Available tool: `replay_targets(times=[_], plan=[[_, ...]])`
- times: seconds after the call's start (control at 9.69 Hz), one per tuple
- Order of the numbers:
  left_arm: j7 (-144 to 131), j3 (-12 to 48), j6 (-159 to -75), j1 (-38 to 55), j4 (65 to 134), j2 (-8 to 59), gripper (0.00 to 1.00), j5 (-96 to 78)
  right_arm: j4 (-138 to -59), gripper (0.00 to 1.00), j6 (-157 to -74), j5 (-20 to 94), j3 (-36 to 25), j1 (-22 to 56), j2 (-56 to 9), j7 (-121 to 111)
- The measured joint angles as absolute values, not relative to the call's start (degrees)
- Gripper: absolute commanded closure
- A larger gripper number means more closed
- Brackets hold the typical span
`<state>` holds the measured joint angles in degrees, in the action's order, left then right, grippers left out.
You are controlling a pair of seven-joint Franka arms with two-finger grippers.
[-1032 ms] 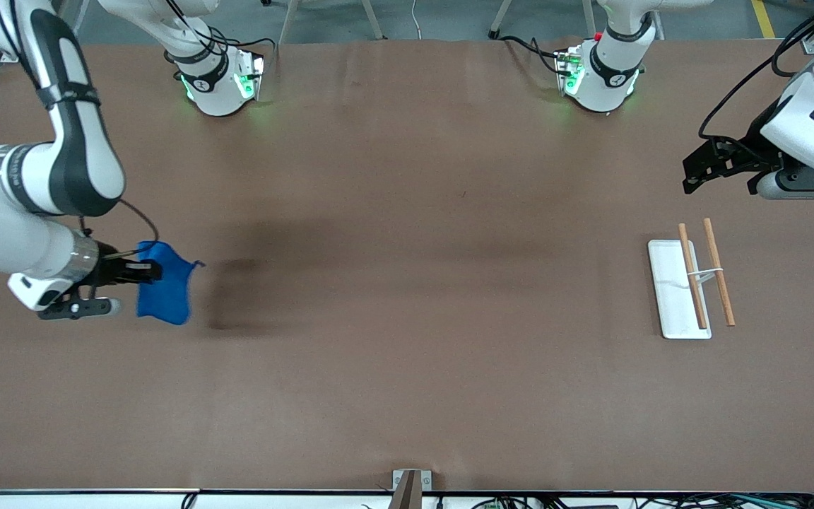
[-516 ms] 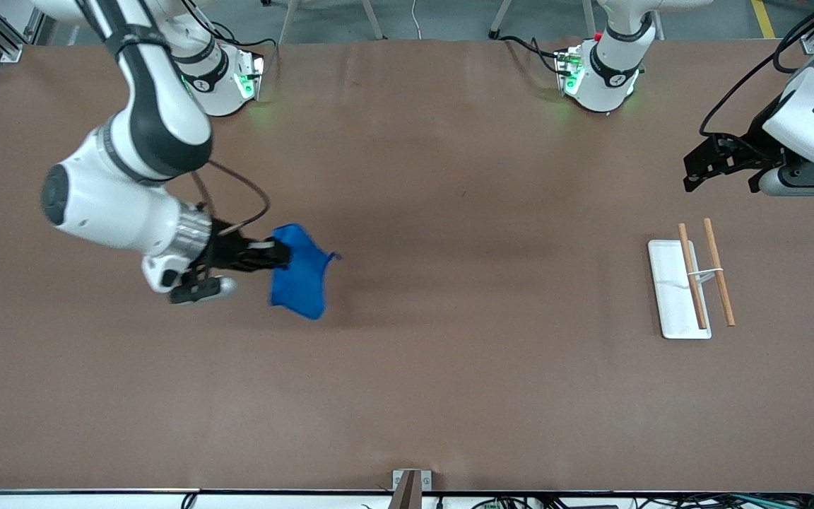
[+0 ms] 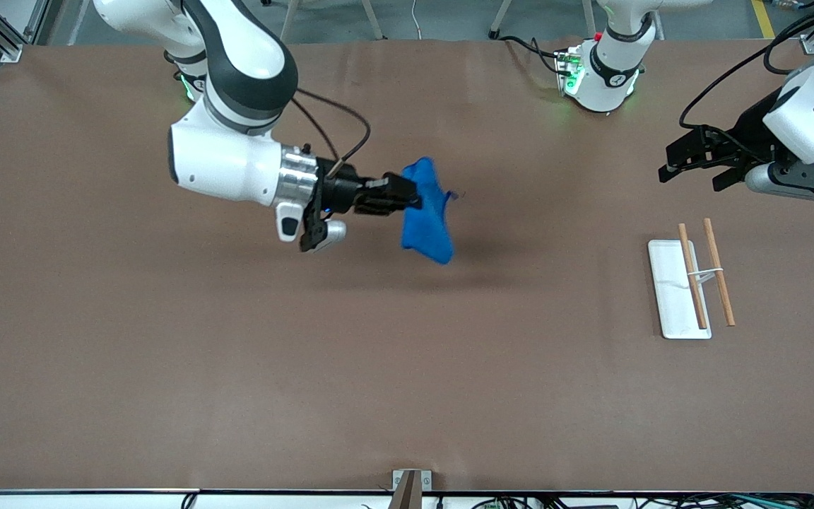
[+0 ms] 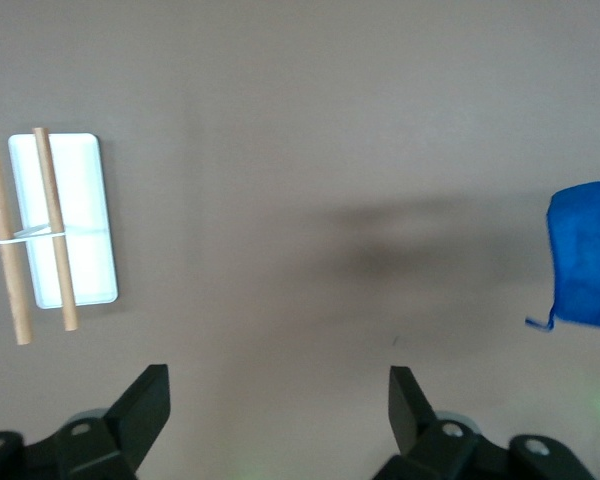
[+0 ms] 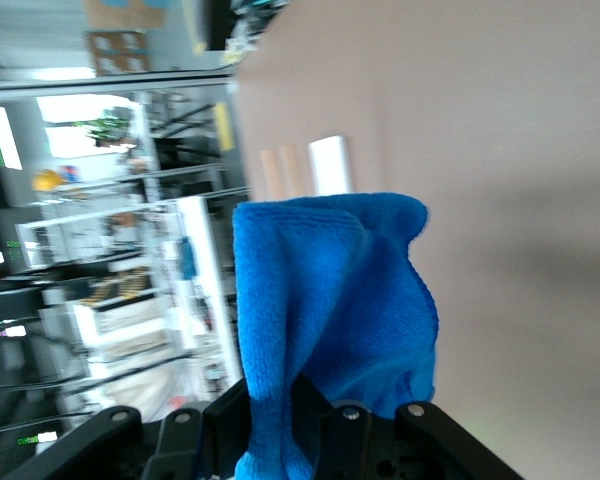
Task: Right arm passes towel to left arm to hang
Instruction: 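Lift the blue towel with the right gripper toward the table's middle, then hold the towel up with the right gripper while the left gripper approaches it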
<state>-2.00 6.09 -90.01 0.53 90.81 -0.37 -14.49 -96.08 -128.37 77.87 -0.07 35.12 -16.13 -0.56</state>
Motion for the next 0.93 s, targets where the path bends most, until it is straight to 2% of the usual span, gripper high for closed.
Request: replay_targets(times=[0.52,0.93], plan=[[6.5,6.1,-87.2,0.2,97.0,0.9,0.0,-30.7,-92.7,0.99,-128.5,104.8,-0.2,38.4,-16.3,-7.1],[11.1,6.1,-83.9,-2.2,103.1,0.9,0.0,-48.2,-92.7,0.98,-131.2,110.4,-0.2,41.9,-16.9,-8.5]])
